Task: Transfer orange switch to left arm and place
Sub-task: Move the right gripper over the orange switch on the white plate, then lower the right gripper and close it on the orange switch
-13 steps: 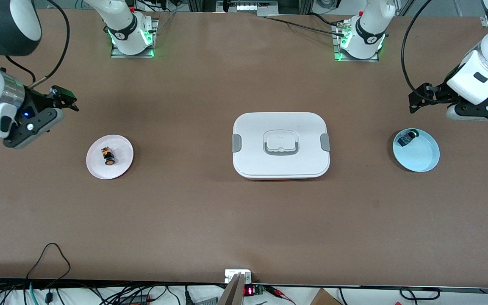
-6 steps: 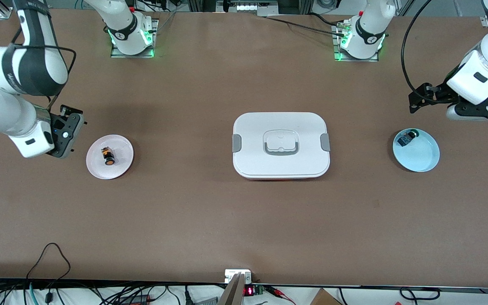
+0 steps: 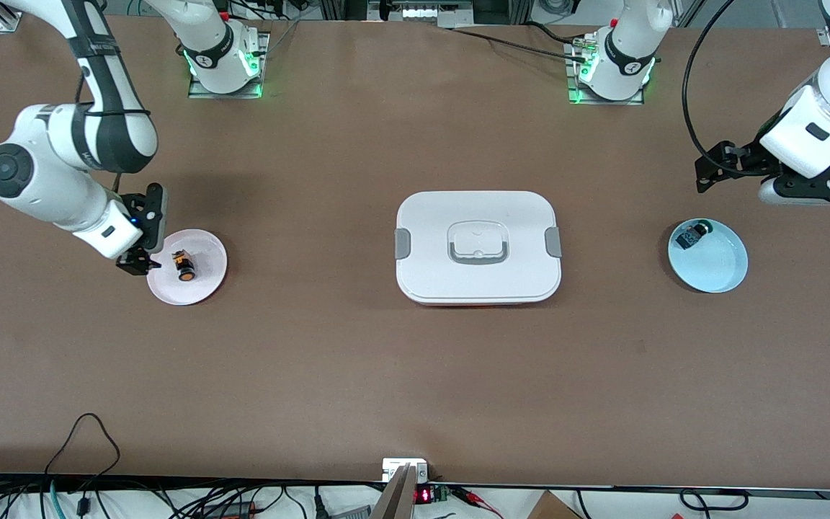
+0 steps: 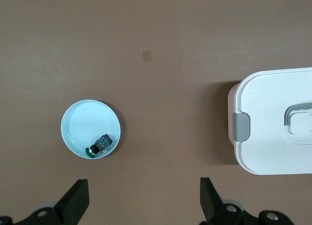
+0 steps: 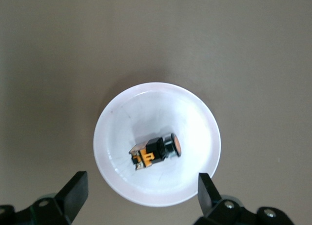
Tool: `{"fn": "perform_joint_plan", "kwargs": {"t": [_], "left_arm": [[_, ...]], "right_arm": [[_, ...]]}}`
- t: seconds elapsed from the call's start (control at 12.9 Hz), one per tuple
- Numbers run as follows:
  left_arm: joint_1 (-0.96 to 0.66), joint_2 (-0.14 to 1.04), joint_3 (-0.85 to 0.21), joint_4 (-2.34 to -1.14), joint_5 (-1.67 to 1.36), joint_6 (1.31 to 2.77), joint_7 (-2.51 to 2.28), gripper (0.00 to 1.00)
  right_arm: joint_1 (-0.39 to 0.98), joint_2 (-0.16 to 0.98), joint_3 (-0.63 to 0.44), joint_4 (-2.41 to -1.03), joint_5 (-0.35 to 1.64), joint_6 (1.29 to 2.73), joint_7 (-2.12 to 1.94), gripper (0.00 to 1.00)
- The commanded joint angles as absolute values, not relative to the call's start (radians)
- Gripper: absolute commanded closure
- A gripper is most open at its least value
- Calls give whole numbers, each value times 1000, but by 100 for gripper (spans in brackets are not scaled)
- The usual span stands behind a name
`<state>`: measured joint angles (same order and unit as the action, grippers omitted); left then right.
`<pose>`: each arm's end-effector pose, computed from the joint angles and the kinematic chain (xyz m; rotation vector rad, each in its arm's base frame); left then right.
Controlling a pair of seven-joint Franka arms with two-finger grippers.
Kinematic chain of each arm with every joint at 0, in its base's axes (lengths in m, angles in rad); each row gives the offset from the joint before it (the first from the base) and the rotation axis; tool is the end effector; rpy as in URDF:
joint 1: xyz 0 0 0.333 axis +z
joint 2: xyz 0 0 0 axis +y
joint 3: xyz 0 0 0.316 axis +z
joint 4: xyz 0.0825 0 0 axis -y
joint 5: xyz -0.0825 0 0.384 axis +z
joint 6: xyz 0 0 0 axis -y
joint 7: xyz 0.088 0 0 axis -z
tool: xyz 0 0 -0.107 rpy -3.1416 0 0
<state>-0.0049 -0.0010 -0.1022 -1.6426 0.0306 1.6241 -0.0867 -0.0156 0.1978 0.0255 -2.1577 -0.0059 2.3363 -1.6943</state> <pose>0.5543 -0.0565 0.5957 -3.1091 0.0347 0.0225 0.5589 0.0053 0.3050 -2.0543 -2.3572 0.0190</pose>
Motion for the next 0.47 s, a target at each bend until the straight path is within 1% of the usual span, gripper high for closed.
{"fn": "perform_joint_plan", "kwargs": {"t": [0.0, 0.39], "left_arm": [[-11, 17, -103, -1611, 41, 1614, -101, 0], [-11, 17, -103, -1611, 41, 1614, -101, 0]], "right_arm": [[-41, 198, 49, -2220, -18, 2443, -1833, 0], [-43, 278, 51, -2253, -17, 2594, -2035, 0]]}}
